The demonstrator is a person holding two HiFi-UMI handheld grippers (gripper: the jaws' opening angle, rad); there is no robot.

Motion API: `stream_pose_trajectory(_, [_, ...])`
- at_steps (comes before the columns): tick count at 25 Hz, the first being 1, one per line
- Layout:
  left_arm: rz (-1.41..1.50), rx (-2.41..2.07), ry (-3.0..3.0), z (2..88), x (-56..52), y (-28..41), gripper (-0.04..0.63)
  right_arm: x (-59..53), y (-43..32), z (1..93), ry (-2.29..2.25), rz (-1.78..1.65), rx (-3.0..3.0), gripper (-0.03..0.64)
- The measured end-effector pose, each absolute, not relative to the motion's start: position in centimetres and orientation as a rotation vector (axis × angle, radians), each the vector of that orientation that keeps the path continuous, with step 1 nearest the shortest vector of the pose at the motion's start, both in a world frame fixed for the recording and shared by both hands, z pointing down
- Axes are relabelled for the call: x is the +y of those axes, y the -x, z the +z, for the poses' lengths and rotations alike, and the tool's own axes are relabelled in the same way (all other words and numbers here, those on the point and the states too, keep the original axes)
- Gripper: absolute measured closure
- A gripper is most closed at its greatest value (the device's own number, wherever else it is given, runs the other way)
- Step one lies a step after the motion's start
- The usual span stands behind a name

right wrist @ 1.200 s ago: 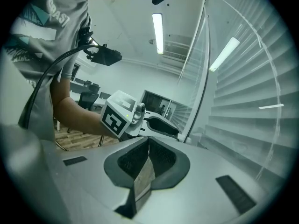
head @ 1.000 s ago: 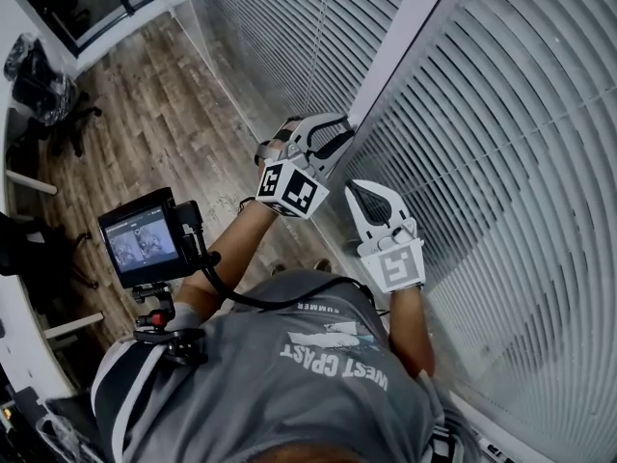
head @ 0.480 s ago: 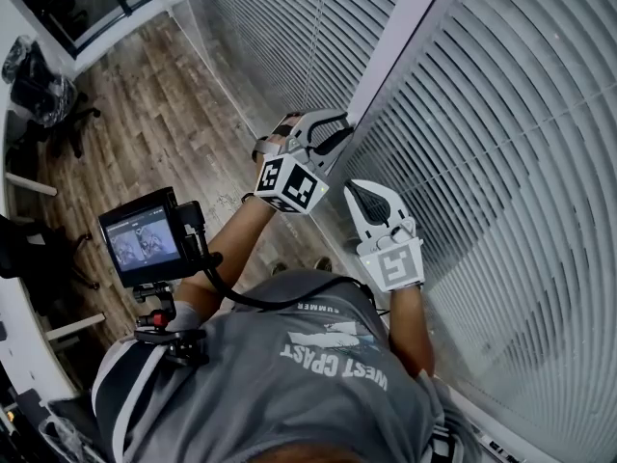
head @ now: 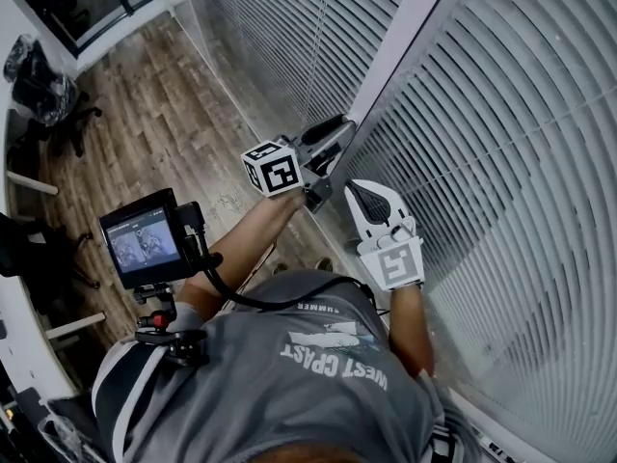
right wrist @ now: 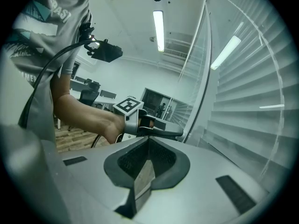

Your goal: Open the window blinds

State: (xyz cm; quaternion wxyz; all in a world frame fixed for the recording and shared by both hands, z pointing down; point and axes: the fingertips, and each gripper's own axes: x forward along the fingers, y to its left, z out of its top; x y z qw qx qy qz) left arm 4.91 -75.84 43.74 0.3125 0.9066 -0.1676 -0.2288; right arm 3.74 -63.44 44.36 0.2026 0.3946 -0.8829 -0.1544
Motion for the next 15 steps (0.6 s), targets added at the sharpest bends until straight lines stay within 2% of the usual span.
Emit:
stream_pose_trajectory(5, [-0.735,-0.339,-2.092,44.2,-76.1,-5.0,0.468,-63.7,-3.9,44.5,-1.100,-0.433,-2.465,0.613])
stream_pose_trajectory(8, [-0.654,-0.414,-2.300,43.9,-75.9,-5.1,0.466,-63.7,-3.9,44.6,-1.098,-0.431,-2.459,0.613])
stream_pose_trajectory(11, [-0.404,-0.639,-2.758,43.4,-75.0,-4.8,0.465,-63.6,-4.0,44.7,-1.100,-0.426,-2.460,0.612])
stream_pose_trajectory(15, [0.155,-0.948,-3.337,43.4,-74.3,-5.4,0.465,-63.6,-4.3,44.9,-1.104,-0.418,-2.456,0.612])
